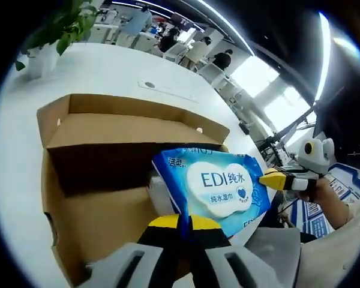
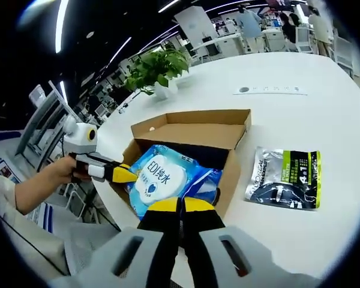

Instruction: Operate the shoe box by opening the lid, removing the specified soft item, and placing it in the target area until the item is outside and the box remains undamaged.

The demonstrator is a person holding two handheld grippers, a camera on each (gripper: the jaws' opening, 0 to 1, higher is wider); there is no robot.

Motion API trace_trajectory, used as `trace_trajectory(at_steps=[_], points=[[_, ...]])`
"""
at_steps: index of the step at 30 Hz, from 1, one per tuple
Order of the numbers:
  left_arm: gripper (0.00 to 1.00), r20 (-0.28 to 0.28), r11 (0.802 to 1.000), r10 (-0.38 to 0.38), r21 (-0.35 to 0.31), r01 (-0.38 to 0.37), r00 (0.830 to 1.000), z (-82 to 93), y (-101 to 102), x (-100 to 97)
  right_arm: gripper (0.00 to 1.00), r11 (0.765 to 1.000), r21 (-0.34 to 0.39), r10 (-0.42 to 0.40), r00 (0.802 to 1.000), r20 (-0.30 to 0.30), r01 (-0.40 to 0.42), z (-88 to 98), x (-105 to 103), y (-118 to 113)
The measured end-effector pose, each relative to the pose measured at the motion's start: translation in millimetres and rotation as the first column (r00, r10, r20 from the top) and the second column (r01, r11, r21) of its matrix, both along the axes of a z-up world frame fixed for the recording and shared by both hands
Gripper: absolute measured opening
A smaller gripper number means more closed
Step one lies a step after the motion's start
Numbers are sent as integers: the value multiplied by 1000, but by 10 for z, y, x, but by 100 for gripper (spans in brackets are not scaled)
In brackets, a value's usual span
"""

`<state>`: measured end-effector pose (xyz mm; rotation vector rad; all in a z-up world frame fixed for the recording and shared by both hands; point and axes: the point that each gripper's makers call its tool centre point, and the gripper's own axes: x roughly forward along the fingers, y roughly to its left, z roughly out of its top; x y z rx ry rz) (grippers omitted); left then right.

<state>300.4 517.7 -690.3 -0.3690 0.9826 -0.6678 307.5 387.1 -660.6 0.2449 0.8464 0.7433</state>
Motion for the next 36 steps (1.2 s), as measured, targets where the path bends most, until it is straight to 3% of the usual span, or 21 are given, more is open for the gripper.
trace_trajectory(at_steps=[19, 36], points=[[3, 75, 1000, -3, 5, 3, 997, 289, -351, 82, 0, 998, 10, -65, 998, 14, 65, 157, 86, -383], [3, 98, 1000, -27, -1, 28, 995, 320, -695, 130, 0, 993, -10, -115, 993, 11, 115, 157, 105, -762]])
